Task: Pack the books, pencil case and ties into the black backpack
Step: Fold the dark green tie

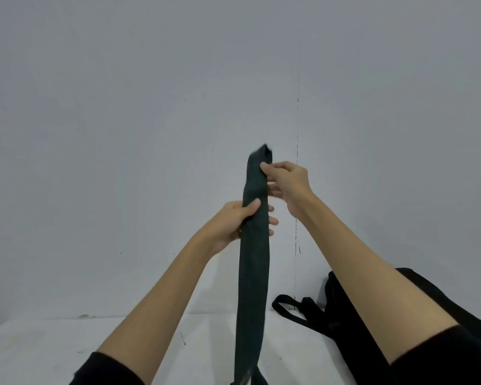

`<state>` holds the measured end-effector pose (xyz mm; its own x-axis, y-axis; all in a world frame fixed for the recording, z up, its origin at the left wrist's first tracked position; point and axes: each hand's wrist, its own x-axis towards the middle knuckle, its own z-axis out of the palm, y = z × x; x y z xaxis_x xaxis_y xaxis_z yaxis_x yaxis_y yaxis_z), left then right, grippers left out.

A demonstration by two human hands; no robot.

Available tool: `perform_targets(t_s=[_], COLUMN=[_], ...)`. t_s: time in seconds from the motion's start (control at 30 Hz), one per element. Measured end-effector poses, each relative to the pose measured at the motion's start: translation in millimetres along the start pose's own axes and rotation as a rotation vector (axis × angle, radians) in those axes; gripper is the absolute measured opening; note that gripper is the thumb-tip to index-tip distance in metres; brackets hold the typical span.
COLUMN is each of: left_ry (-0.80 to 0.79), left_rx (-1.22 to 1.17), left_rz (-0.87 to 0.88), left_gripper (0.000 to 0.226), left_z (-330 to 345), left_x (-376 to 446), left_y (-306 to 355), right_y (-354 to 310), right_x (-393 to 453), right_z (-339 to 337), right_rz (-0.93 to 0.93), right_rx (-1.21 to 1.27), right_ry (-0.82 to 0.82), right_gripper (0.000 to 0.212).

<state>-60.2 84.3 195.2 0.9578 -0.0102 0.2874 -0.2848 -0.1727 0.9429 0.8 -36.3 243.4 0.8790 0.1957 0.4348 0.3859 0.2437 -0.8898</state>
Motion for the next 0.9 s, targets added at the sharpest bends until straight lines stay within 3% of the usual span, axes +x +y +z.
perform_targets(t_s=[0.17, 0.2, 0.27, 0.37, 0.53, 0.63, 0.7, 0.77, 0.9], left_ry=[0.279, 0.308, 0.346, 0.359, 0.189, -0.010, -0.141, -0.212, -0.197], left_rx=[-0.118, -0.144, -0.118, -0.081, -0.279, -0.368, -0.416, -0.418, -0.302], left_rz=[0.108, 0.111, 0.134, 0.194, 0.156, 0.050, -0.011, -0.011, -0.084], left_gripper=[0.029, 0.029, 0.028, 0.028, 0.050, 0.078, 0.083, 0.068, 0.028], left_z=[-13.3, -15.2, -18.0, -20.5, -23.9, -18.8, -11.6, -4.2, 1.6], left_x=[14.8, 17.1, 22.3, 26.7, 24.4, 16.4, 9.8, 4.9, 1.6], left_y=[24.9, 31.9, 45.3, 65.3, 69.3, 42.6, 23.3, 9.0, -0.7], right_y=[41.1, 47.0, 51.8, 40.0, 12.2, 3.5, 1.1, 0.9, 1.7], right_x=[-23.4, -29.1, -35.9, -33.2, -22.7, -19.7, -19.4, -19.3, -18.1], right_z=[-14.1, -14.3, -11.9, -3.2, 3.2, 3.8, 5.0, 4.9, 3.8], right_rz=[0.150, 0.153, 0.102, 0.019, -0.012, -0.027, -0.012, 0.024, 0.060], right_rx=[-0.229, -0.256, -0.262, -0.215, -0.104, -0.073, -0.068, -0.083, -0.189], right_ry=[-0.312, -0.391, -0.468, -0.354, -0.282, -0.251, -0.239, -0.225, -0.219], right_gripper=[0.071, 0.070, 0.047, 0.023, 0.023, 0.018, 0.018, 0.019, 0.017])
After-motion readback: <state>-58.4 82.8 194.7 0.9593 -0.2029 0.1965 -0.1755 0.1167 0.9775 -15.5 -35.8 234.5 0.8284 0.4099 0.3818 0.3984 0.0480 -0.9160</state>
